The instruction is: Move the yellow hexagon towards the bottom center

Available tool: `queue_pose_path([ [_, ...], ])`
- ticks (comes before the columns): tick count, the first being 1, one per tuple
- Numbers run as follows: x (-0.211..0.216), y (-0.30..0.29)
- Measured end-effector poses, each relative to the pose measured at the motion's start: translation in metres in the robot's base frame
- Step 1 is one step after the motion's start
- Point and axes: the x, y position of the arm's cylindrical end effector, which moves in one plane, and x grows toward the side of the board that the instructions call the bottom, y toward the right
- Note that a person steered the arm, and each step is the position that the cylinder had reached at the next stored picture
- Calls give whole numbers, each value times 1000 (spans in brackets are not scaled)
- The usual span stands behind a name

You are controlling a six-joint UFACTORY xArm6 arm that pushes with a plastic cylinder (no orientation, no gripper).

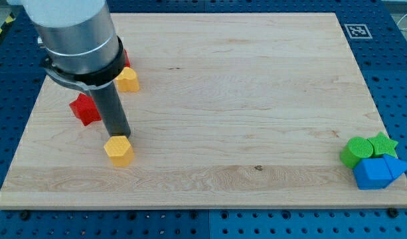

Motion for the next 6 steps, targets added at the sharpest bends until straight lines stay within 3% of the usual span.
queue_pose_path([
  [3,10,-52],
  [4,18,-50],
  [6,28,9],
])
